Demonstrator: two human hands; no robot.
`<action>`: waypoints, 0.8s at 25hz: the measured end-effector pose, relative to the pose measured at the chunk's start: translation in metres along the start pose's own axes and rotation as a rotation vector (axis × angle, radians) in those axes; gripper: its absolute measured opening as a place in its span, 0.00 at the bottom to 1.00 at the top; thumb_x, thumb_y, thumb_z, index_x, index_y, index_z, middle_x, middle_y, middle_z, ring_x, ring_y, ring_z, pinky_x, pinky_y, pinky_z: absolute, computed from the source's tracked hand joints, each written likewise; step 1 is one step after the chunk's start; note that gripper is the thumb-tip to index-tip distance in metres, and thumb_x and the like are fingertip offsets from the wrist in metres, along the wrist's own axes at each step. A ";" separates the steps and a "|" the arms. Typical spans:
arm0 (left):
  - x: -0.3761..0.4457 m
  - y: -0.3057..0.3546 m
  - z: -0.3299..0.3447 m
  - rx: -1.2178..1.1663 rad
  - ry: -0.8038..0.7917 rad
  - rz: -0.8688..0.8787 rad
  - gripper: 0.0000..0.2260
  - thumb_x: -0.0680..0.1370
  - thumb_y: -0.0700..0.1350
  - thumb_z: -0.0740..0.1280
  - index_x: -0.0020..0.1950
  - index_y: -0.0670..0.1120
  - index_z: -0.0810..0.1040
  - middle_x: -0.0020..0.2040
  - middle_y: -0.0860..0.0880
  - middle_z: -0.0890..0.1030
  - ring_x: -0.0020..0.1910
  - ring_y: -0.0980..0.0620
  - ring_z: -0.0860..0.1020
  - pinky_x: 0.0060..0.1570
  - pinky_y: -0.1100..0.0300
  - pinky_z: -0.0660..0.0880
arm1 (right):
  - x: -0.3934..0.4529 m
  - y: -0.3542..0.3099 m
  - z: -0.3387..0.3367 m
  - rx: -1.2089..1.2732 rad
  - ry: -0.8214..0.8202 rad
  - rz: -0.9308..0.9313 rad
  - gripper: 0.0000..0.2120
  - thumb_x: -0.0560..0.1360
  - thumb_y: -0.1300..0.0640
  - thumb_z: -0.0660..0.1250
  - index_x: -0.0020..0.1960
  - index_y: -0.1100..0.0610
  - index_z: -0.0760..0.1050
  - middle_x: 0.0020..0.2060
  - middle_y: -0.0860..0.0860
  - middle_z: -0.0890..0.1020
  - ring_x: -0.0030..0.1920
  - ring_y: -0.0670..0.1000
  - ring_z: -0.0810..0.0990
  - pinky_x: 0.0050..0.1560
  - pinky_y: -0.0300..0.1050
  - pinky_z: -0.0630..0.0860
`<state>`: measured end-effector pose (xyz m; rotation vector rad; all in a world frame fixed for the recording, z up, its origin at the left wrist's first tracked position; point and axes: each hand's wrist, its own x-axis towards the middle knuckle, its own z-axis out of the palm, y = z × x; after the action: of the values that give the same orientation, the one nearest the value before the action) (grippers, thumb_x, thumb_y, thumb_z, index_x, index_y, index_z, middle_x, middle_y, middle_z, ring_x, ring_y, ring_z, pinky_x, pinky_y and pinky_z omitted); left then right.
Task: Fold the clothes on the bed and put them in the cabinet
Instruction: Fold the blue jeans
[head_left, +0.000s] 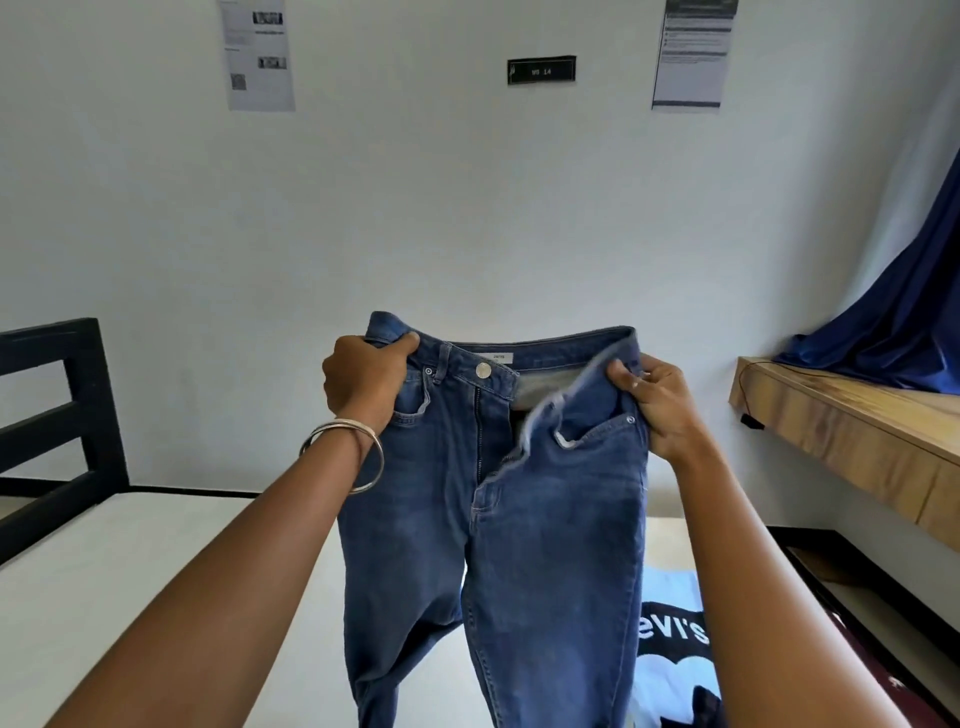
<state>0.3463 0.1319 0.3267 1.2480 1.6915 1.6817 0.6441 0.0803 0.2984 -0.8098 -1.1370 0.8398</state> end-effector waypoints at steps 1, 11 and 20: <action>0.000 0.001 0.000 0.027 -0.013 -0.017 0.23 0.65 0.61 0.75 0.48 0.44 0.80 0.47 0.45 0.81 0.45 0.42 0.80 0.41 0.55 0.75 | 0.006 0.001 0.008 -0.182 0.171 0.027 0.13 0.67 0.53 0.79 0.38 0.60 0.79 0.37 0.55 0.83 0.41 0.56 0.82 0.41 0.46 0.79; -0.023 0.025 0.012 -0.094 -0.220 -0.071 0.26 0.65 0.58 0.74 0.53 0.40 0.77 0.49 0.45 0.80 0.45 0.45 0.80 0.43 0.51 0.81 | 0.000 -0.008 0.111 -0.787 0.511 0.017 0.11 0.74 0.58 0.63 0.52 0.63 0.76 0.49 0.57 0.80 0.50 0.61 0.78 0.46 0.46 0.69; -0.048 0.046 0.006 -0.321 -1.014 0.032 0.11 0.78 0.32 0.59 0.55 0.36 0.80 0.46 0.46 0.84 0.49 0.49 0.82 0.56 0.53 0.79 | -0.008 -0.009 0.107 -0.323 -0.074 0.072 0.27 0.72 0.59 0.75 0.67 0.60 0.69 0.54 0.58 0.82 0.52 0.56 0.84 0.52 0.53 0.82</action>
<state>0.3875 0.0887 0.3560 1.5617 0.7583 0.9564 0.5398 0.0818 0.3266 -1.0982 -1.3358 0.7601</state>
